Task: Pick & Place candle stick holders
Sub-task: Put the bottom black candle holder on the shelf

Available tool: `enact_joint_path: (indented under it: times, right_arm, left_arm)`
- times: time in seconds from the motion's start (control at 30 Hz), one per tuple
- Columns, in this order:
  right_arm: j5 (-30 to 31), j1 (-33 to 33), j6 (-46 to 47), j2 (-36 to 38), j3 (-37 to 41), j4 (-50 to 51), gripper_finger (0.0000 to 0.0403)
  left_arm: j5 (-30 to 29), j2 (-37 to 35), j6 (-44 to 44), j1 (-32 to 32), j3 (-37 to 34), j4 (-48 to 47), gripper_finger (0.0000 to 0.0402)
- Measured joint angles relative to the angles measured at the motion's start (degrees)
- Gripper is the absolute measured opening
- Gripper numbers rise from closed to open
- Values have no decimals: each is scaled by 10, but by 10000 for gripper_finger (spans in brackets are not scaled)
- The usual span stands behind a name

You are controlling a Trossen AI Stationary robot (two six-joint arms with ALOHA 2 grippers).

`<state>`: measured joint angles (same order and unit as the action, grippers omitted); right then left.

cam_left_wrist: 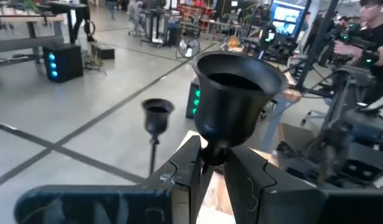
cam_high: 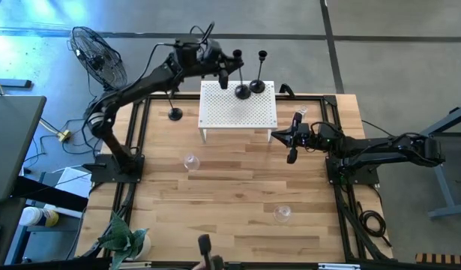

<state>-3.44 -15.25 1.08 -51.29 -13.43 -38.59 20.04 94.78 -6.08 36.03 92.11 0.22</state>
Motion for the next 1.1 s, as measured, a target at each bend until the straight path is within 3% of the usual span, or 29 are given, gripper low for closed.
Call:
enact_joint_path:
  times: [0.37, 1.1]
  right_arm:
    - [0, 0, 0, 0, 0, 2, 2]
    - [0, 0, 0, 0, 0, 2, 1]
  left_arm:
    - [-1, 6, 16, 35, 1, -17, 59]
    - [-12, 45, 33, 37, 1, -4, 60]
